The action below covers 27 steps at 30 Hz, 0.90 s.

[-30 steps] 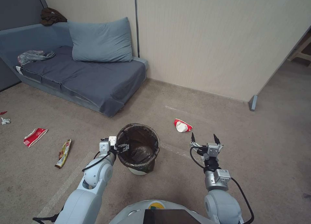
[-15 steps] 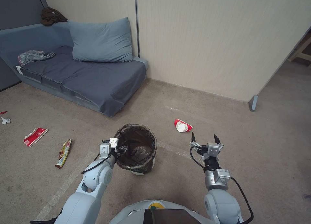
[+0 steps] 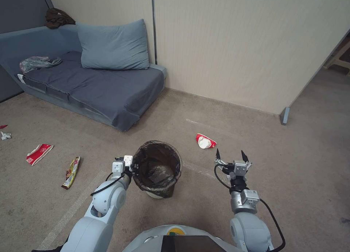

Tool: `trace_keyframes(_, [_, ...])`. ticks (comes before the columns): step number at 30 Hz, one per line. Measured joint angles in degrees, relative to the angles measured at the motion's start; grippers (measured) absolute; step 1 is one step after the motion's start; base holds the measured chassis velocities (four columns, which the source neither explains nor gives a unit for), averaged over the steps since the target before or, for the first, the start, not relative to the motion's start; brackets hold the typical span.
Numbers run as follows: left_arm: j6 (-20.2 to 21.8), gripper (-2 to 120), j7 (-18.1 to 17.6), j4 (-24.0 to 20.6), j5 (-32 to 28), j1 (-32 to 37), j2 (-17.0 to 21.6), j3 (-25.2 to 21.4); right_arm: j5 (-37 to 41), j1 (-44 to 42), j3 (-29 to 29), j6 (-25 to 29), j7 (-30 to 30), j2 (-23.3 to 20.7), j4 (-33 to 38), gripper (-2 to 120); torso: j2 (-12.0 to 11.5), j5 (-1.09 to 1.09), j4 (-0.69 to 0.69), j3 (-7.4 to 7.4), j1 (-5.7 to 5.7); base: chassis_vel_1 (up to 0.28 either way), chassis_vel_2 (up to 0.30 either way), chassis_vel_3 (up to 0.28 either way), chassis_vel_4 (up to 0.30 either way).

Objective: Pick up the trash bin, then pick up the garbage from the floor and place it into the trash bin.

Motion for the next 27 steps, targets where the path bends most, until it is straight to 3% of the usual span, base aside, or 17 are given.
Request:
trace_keyframes(12, [0.0, 0, 0.4, -7.1, 4.6, 0.5, 0.8, -1.6, -0.1, 0.2, 0.1, 0.0, 0.0, 0.0, 0.0, 100, 0.0, 0.02, 0.02, -0.01, 0.0, 0.0, 0.0, 0.0, 0.0])
trace_keyframes(17, [-0.1, 0, 1.7, -13.9, 5.6, 1.3, 1.6, -2.7, -0.2, 0.2, 0.1, 0.0, 0.0, 0.0, 0.0, 100, 0.0, 0.02, 0.01, -0.01, 0.0, 0.0, 0.0, 0.0, 0.0])
trace_keyframes(22, [-0.1, 0, 2.8, -17.9, 6.5, 2.1, 2.2, -3.3, -0.2, 0.2, 0.2, 0.0, 0.0, -0.1, 0.0, 100, 0.0, 0.03, 0.01, -0.01, 0.0, 0.0, 0.0, 0.0, 0.0])
trace_keyframes(24, [-0.1, 0, 3.6, -21.9, 6.5, 3.4, 2.9, -3.5, -0.2, 0.2, 0.2, -0.1, 0.0, 0.0, 0.2, 100, 0.0, 0.03, 0.01, -0.01, 0.0, 0.0, 0.0, 0.0, 0.0])
trace_keyframes(27, [-0.1, 0, 3.9, -23.6, 6.7, 4.2, 3.1, -3.6, -0.2, 0.1, 0.2, -0.1, 0.0, 0.1, 0.3, 100, 0.0, 0.03, 0.01, -0.01, 0.0, 0.0, 0.0, 0.0, 0.0])
